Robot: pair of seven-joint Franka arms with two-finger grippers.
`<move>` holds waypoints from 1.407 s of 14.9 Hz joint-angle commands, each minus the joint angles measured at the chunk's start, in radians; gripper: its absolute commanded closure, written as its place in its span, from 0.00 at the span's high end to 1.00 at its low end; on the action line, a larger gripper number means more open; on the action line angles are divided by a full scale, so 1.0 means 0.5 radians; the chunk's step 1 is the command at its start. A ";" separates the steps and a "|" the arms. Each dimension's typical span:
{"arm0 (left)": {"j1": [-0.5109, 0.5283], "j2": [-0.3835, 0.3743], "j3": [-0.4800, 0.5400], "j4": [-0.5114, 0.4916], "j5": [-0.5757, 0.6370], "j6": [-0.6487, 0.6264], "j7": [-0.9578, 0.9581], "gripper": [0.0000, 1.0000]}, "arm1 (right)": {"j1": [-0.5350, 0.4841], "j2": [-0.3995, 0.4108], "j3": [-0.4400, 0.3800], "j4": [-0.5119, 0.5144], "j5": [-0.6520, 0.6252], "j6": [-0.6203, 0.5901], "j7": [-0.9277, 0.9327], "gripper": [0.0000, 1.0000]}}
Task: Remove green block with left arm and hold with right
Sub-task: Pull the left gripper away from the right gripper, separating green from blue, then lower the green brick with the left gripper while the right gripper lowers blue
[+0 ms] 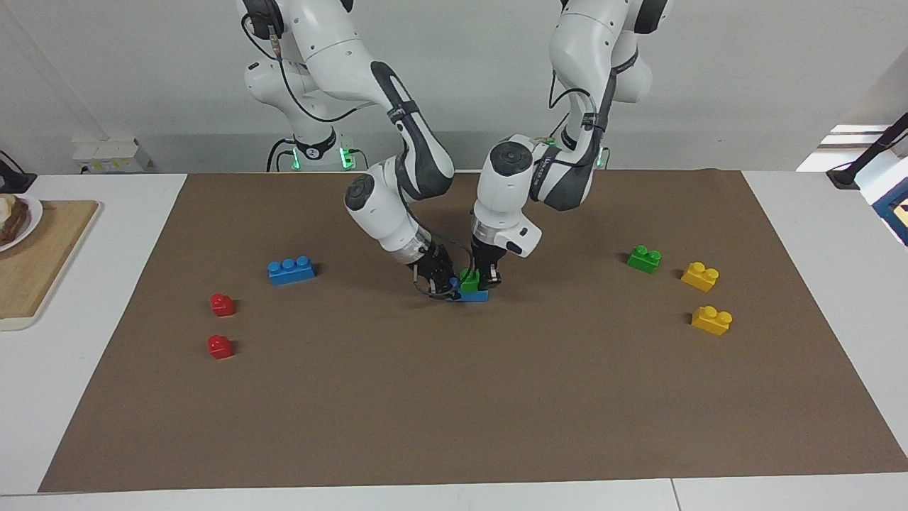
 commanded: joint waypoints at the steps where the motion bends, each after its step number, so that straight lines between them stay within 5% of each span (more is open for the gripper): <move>1: -0.052 0.000 0.018 -0.004 -0.003 -0.016 -0.059 0.00 | 0.006 0.016 0.002 -0.025 0.064 0.082 -0.056 0.00; 12: 0.187 -0.445 0.021 -0.004 -0.006 -0.454 0.139 0.00 | 0.006 0.016 0.005 -0.025 0.064 0.082 -0.062 0.00; 17: 0.457 -0.473 0.024 -0.014 -0.006 -0.617 0.942 0.00 | -0.138 -0.030 -0.016 0.122 0.018 -0.200 -0.065 0.00; 21: 0.733 -0.521 0.021 -0.133 -0.006 -0.614 1.844 0.00 | -0.530 -0.058 -0.019 0.352 -0.212 -0.721 -0.227 0.00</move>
